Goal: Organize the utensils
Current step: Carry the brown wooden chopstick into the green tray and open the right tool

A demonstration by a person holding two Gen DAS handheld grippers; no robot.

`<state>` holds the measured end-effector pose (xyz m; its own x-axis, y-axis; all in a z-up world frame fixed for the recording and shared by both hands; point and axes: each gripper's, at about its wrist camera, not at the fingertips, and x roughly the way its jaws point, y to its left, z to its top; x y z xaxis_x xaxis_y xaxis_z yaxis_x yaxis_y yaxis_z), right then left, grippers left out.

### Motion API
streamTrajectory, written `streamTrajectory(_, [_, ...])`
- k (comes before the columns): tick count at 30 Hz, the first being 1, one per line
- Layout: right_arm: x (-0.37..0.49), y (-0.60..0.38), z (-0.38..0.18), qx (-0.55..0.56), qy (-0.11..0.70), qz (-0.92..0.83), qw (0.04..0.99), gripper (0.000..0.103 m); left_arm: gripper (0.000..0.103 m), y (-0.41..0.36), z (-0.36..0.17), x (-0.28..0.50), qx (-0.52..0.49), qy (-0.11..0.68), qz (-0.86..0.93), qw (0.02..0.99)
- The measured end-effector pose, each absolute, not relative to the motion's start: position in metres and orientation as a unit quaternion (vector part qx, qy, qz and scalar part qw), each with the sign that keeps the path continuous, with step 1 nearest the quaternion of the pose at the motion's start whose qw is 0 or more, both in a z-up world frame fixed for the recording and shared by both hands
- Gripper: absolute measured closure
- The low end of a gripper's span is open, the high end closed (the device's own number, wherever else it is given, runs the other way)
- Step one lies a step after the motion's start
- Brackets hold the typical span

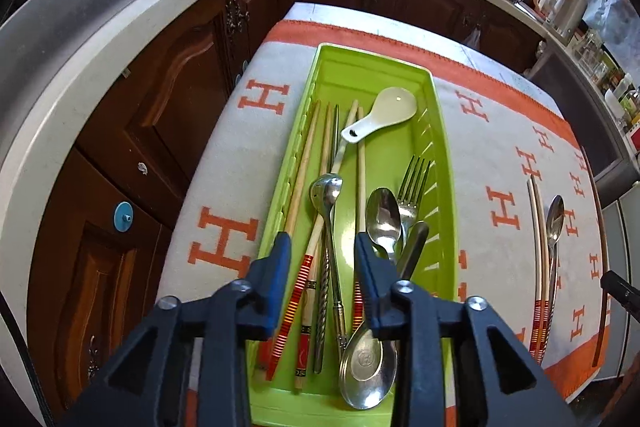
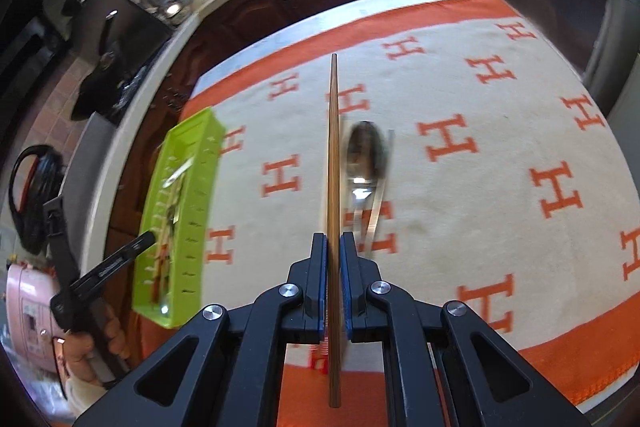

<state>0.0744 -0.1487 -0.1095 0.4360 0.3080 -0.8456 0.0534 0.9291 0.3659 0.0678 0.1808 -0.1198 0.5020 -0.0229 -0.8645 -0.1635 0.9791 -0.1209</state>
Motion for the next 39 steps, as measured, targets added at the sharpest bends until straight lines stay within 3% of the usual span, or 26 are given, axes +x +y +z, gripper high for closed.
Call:
streamTrajectory(13, [0.095, -0.008, -0.083, 0.128, 0.547, 0.197, 0.803, 0.098, 0.065, 0.21, -0.087, 0.025, -0.11, 0.457, 0.059, 0.881])
streamTrajectory(25, [0.145, 0.091, -0.128, 0.172, 0.595, 0.218, 0.754, 0.097, 0.063, 0.243, -0.096, 0.005, -0.136, 0.465, 0.083, 0.871])
streamTrajectory(39, [0.156, 0.144, -0.158, 0.107, 0.618, 0.223, 0.747, 0.091, 0.056, 0.252, -0.103, 0.003, -0.145, 0.468, 0.095, 0.866])
